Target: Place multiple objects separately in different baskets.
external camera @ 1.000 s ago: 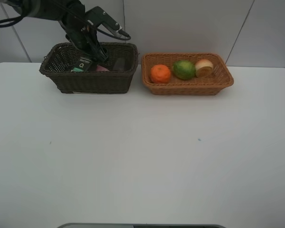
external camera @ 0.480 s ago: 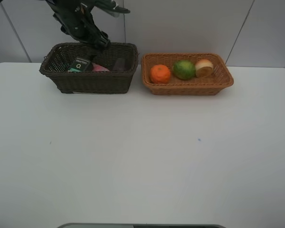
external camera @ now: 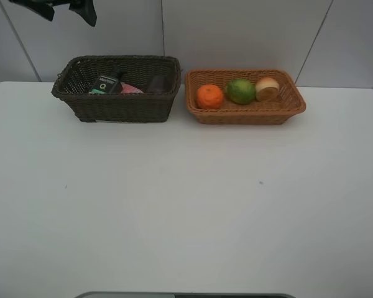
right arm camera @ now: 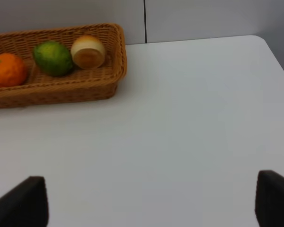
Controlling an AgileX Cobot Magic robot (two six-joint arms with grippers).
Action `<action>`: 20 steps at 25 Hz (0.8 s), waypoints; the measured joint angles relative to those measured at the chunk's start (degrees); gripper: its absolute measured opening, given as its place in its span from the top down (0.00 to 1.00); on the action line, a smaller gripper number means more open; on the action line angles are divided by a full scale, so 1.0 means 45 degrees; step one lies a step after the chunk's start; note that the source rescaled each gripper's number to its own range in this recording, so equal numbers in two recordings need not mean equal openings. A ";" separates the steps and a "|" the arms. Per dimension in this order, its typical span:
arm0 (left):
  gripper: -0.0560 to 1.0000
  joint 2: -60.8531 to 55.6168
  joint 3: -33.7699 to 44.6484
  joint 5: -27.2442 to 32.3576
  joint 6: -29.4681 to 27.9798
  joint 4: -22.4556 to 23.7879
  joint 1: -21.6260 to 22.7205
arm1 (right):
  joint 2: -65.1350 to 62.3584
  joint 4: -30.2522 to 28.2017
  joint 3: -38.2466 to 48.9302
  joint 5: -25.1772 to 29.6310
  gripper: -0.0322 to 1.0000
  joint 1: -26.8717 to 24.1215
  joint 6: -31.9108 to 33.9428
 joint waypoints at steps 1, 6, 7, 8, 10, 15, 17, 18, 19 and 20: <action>0.05 -0.0715 0.0602 -0.0015 -0.0317 0.0253 0.0000 | 0.0000 0.0000 0.0000 0.0000 0.07 0.0000 0.0000; 0.05 -0.4422 0.3786 0.0003 -0.1958 0.1748 0.0000 | 0.0000 0.0000 0.0000 0.0000 0.07 0.0000 0.0000; 0.05 -0.5199 0.4420 0.0032 -0.2202 0.1959 0.0000 | 0.0000 0.0000 0.0000 0.0000 0.07 0.0000 0.0000; 0.05 -0.5947 0.5003 0.0100 -0.2322 0.2075 0.0000 | 0.0000 0.0000 0.0000 0.0000 0.07 0.0000 0.0000; 0.05 -0.7172 0.5978 0.0418 -0.2429 0.2142 0.0000 | 0.0000 0.0000 0.0000 0.0000 0.07 0.0000 0.0000; 0.05 -0.9715 0.7796 0.1554 -0.2228 0.2225 0.0000 | 0.0000 0.0000 0.0000 0.0000 0.07 0.0000 0.0000; 0.05 -1.0434 0.8248 0.2003 -0.2001 0.2225 0.0052 | 0.0000 0.0000 0.0000 0.0000 0.07 0.0000 0.0000; 0.05 -1.0775 0.8465 0.2260 -0.1822 0.2174 0.0142 | 0.0000 0.0000 0.0000 0.0000 0.07 0.0000 0.0000; 0.05 -1.1112 0.8670 0.2439 -0.1696 0.2121 0.0322 | 0.0000 0.0000 0.0000 0.0000 0.07 0.0000 0.0000; 0.05 -1.1450 0.8835 0.2662 -0.1524 0.2088 0.0571 | 0.0000 0.0000 0.0000 0.0000 0.07 0.0000 0.0000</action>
